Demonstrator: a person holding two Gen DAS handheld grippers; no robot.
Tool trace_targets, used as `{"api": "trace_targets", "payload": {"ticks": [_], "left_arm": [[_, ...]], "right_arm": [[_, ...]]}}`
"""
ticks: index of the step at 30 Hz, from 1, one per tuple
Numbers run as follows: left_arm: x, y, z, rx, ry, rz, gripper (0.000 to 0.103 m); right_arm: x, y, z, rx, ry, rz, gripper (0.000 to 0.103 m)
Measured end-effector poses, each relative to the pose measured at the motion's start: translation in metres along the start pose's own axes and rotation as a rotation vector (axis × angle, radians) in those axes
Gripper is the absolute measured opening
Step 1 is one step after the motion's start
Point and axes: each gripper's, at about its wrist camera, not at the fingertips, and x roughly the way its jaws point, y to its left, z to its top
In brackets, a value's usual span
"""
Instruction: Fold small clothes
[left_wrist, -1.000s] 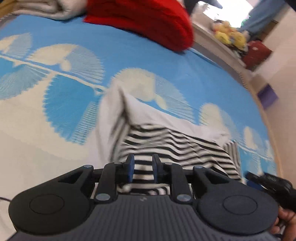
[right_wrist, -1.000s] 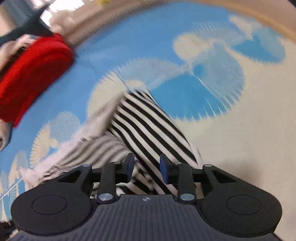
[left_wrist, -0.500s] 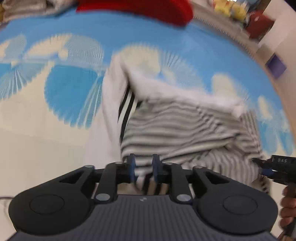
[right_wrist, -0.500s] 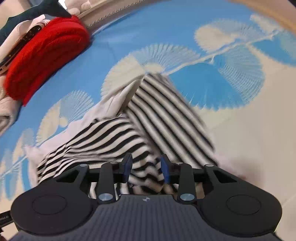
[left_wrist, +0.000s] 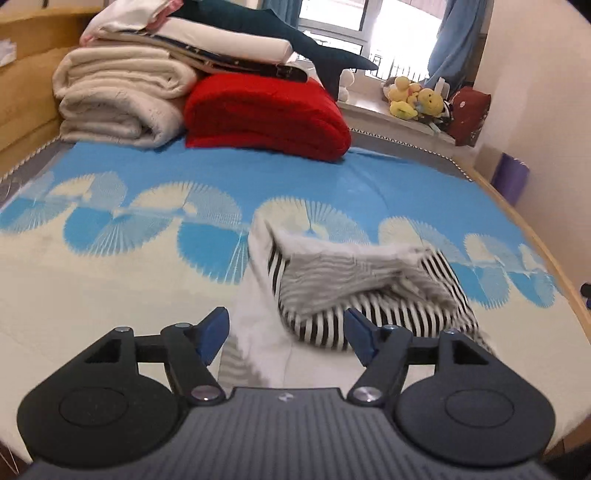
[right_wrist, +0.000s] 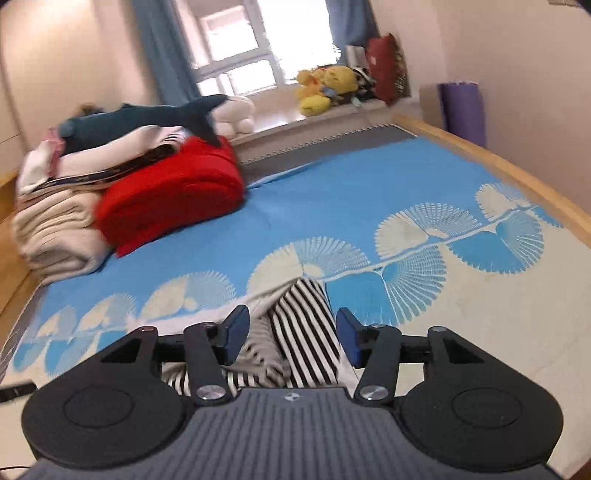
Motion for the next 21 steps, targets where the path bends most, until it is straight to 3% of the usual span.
{"api": "trace_targets", "payload": {"ticks": [3,4,5,6,8,10,12,15,17,20,21], "left_arm": [[-0.006,0.017,-0.052,-0.043,0.05,-0.02,0.071],[-0.007,0.021,-0.071,-0.054,0.072,-0.014,0.064],[-0.002,0.025,-0.084,-0.061,0.121,0.01,0.049],[0.008,0.03,-0.094,-0.08,0.174,0.036,0.041],[0.01,0.038,-0.104,-0.116,0.224,0.031,0.036],[0.016,0.04,-0.109,-0.111,0.247,0.027,0.036],[0.027,0.043,-0.113,-0.121,0.28,0.038,0.04],[0.044,0.052,-0.118,-0.222,0.353,0.004,0.058],[0.054,0.054,-0.121,-0.285,0.376,-0.007,0.074],[0.063,0.051,-0.121,-0.337,0.397,-0.006,0.083],[0.067,0.049,-0.12,-0.352,0.401,-0.014,0.083]], "right_arm": [[-0.009,-0.029,-0.048,0.029,0.045,-0.039,0.054],[-0.009,-0.038,-0.066,0.042,0.066,-0.054,0.054],[-0.006,-0.048,-0.088,0.05,0.086,-0.061,0.052],[-0.008,-0.053,-0.106,0.038,0.11,-0.074,0.049],[-0.004,-0.058,-0.129,0.045,0.183,-0.133,0.019],[-0.002,-0.066,-0.137,0.076,0.193,-0.116,0.016],[0.007,-0.074,-0.139,0.096,0.231,-0.116,0.016],[0.031,-0.085,-0.144,0.205,0.335,-0.077,0.02],[0.042,-0.087,-0.151,0.269,0.384,-0.074,0.036],[0.052,-0.087,-0.161,0.298,0.423,-0.096,0.057],[0.055,-0.086,-0.164,0.311,0.438,-0.091,0.06]]}}
